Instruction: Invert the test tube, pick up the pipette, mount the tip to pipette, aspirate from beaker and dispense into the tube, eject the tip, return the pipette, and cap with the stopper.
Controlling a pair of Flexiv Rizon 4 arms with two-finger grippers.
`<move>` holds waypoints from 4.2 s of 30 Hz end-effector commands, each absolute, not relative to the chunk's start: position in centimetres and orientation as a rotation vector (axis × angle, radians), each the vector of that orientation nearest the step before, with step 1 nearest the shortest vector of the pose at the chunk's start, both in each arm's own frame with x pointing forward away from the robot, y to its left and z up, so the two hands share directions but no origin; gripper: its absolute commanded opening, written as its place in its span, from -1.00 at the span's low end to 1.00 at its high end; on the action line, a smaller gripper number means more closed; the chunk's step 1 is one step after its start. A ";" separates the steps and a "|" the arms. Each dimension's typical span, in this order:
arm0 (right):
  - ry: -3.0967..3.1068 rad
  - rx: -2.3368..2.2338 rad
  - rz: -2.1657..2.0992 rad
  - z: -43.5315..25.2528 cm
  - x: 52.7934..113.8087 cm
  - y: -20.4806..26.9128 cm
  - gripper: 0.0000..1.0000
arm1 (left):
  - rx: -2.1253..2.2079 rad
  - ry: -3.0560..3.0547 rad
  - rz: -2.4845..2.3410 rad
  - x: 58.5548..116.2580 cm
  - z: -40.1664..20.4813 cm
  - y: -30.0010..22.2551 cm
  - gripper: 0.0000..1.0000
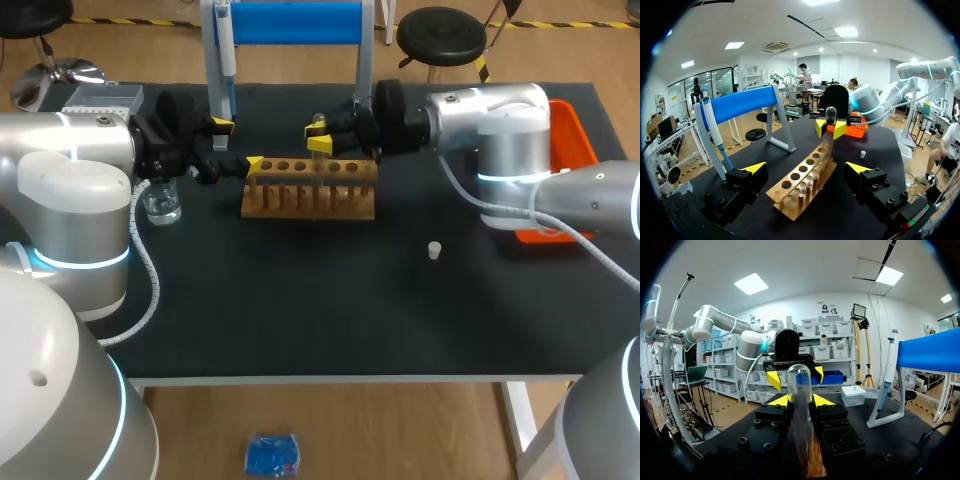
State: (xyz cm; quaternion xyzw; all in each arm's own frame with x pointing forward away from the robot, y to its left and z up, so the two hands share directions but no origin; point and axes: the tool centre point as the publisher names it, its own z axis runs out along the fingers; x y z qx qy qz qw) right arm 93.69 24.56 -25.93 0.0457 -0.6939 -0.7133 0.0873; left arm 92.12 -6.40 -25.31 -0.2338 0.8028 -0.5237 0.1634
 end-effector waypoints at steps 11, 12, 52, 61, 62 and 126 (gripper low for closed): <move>-2.092 0.161 -2.116 -23.9 93.1 24.4 -1.00 | -0.667 2.286 -1.494 92.1 -25.4 -6.4 1.00; -2.095 0.163 -2.113 -23.8 93.1 24.4 -1.00 | -0.667 2.286 -1.494 92.1 -25.4 -6.4 1.00; -2.194 0.110 -2.035 -14.4 88.9 21.8 -1.00 | -0.667 2.286 -1.494 92.1 -25.4 -6.4 1.00; -2.182 0.121 -2.043 -13.8 88.5 21.5 -1.00 | -0.667 2.286 -1.494 92.1 -25.4 -6.4 1.00; -2.182 0.121 -2.043 -13.8 88.5 21.5 -1.00 | -0.667 2.286 -1.494 92.1 -25.4 -6.4 1.00; -1.080 -1.302 -1.014 -17.8 89.8 20.1 -1.00 | -0.667 2.286 -1.494 92.1 -25.4 -6.4 1.00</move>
